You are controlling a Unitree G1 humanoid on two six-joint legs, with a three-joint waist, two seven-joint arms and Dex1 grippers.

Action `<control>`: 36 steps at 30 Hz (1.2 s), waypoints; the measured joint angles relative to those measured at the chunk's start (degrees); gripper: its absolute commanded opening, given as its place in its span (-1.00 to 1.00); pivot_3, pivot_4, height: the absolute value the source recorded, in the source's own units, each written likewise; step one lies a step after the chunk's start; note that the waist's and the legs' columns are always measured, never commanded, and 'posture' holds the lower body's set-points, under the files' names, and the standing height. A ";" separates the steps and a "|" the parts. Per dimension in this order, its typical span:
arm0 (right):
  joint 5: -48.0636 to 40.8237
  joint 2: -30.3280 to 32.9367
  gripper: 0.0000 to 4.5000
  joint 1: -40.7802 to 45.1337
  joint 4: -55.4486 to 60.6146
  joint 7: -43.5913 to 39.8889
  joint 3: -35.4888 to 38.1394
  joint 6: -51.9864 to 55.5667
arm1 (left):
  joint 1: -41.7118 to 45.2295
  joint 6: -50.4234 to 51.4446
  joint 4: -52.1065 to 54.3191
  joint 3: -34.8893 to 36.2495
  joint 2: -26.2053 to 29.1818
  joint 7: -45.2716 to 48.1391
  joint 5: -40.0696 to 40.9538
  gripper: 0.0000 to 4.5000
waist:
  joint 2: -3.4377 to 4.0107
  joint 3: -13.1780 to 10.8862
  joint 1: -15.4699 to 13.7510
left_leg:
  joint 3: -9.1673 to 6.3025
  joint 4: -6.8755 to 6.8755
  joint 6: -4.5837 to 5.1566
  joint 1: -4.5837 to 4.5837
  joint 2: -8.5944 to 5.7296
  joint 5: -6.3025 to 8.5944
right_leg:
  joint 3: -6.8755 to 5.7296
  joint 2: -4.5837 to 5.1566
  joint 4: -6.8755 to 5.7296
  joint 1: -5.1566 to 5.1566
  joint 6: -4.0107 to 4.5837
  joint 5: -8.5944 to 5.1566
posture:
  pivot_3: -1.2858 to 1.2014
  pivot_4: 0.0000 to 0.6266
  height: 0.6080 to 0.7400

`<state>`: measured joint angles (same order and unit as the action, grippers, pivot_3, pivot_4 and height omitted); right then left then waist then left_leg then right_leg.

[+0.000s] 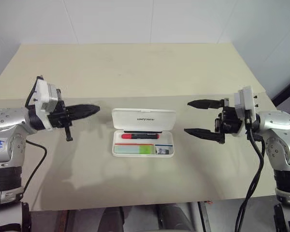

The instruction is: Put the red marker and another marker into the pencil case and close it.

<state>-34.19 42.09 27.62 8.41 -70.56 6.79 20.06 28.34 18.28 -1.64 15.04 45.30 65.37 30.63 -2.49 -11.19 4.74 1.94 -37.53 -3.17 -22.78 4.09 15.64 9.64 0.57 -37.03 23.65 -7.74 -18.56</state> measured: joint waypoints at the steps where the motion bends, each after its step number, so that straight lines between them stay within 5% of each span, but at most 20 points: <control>1: 0.20 -0.10 1.00 0.51 -0.31 0.05 -0.17 0.00 | 1.73 0.04 -1.53 -0.25 -1.08 -1.95 -0.53 -0.99 | 0.00 0.00 -0.13 | -0.02 -0.02 0.00 0.00 0.00 0.00 | -0.01 0.00 0.00 -0.02 -0.01 0.00 | 0.03 -0.52 1.00; 6: 0.33 -0.84 1.00 0.94 -0.88 0.56 -1.61 0.58 | 5.92 -0.54 -7.79 -4.29 -6.55 -8.80 -5.18 -0.99 | 0.00 0.00 -0.26 | -0.01 -0.08 0.00 -0.03 -0.05 0.00 | 0.02 0.03 0.04 -0.06 -0.07 0.04 | 0.03 -0.52 1.00; 15: 0.12 -1.04 1.00 0.76 0.44 2.07 -1.97 2.68 | 5.94 -3.53 -12.81 -12.02 -9.46 -7.86 -10.95 -0.99 | 0.00 0.00 0.00 | 0.00 -0.03 -0.02 -0.04 -0.03 -0.01 | 0.02 0.00 -0.01 0.02 -0.06 0.03 | 0.03 -0.52 1.00; 36: 0.13 -4.40 1.00 -1.92 0.75 3.96 -1.99 2.37 | -0.16 -0.77 0.84 -22.53 -3.12 6.17 -13.70 -0.99 | 0.00 0.00 -0.02 | -0.01 -0.04 -0.01 -0.03 -0.03 0.00 | 0.04 0.00 0.02 -0.02 -0.05 0.02 | 0.03 -0.52 1.00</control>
<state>-34.06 37.69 25.70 9.17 -66.60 4.79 22.43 28.18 17.51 -0.80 -7.49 42.19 71.54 16.93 -2.48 -11.19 4.73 1.93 -37.57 -3.19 -22.81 4.06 15.64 9.67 0.56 -37.02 23.63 -7.79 -18.53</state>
